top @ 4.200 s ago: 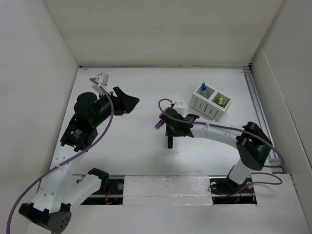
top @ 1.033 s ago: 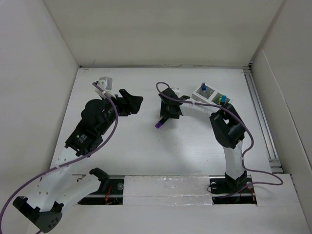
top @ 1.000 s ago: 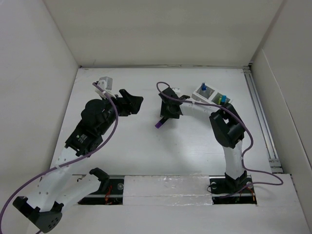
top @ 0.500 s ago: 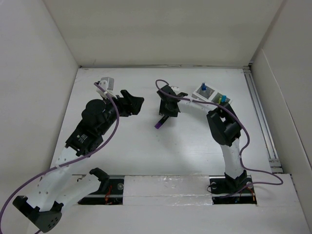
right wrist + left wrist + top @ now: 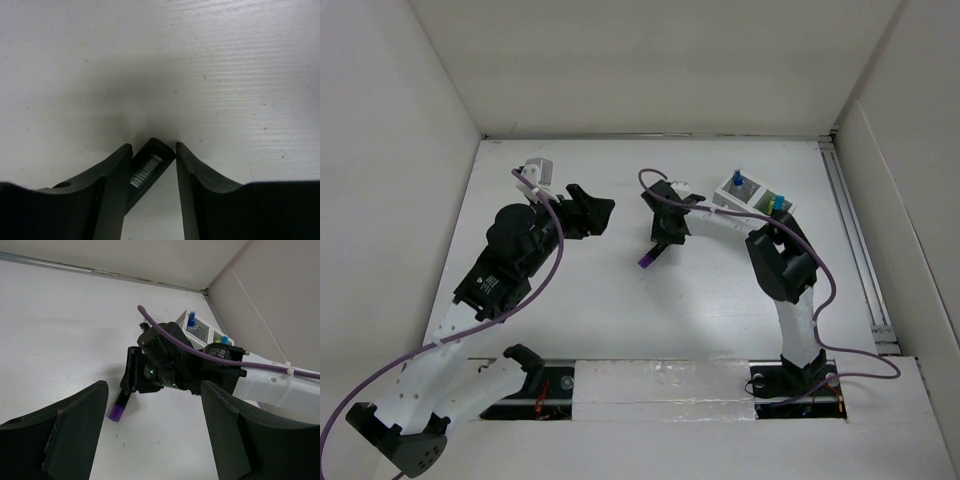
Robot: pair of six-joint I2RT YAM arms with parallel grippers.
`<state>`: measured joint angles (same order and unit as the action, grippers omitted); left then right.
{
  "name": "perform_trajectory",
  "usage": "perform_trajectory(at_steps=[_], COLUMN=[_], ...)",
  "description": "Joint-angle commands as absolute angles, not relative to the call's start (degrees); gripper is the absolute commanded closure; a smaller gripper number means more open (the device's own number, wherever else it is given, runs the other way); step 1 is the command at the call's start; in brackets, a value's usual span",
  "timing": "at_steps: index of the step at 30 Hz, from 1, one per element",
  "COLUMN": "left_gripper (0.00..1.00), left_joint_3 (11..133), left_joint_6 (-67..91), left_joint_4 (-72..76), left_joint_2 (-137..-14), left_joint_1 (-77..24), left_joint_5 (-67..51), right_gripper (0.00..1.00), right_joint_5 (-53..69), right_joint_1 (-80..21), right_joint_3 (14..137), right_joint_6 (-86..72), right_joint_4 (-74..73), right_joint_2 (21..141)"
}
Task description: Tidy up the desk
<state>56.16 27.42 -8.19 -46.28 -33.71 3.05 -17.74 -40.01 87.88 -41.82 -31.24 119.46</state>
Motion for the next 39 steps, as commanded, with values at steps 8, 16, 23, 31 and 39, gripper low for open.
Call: perform_trajectory(at_steps=[8,16,23,31,39], left_gripper=[0.29,0.29,0.29,0.29,0.29], left_joint_3=[56.0,56.0,55.5,55.7,55.6], left_joint_6=[27.3,27.3,27.2,27.3,27.4], left_joint_4=[-6.8,-7.2,-6.3,-6.3,-6.5], left_joint_2=[-44.5,-44.0,-44.3,-44.4,-44.1], left_joint_1=[-34.0,-34.0,-34.0,-34.5,-34.5], left_joint_5=[2.6,3.0,2.6,2.4,2.4], right_gripper=[0.49,0.34,0.34,0.4,0.4], right_joint_5=[-12.6,-15.2,-13.6,-11.7,-15.4], right_joint_1=[-41.2,-41.2,-41.7,-43.3,-42.8], right_joint_3=[90.8,88.5,81.4,86.4,94.4], right_joint_6=[-42.7,-41.0,-44.4,-44.6,-42.5], right_joint_4=[-32.6,-30.7,-30.2,-30.7,-34.4], right_joint_2=[120.7,115.8,110.7,117.0,122.3])
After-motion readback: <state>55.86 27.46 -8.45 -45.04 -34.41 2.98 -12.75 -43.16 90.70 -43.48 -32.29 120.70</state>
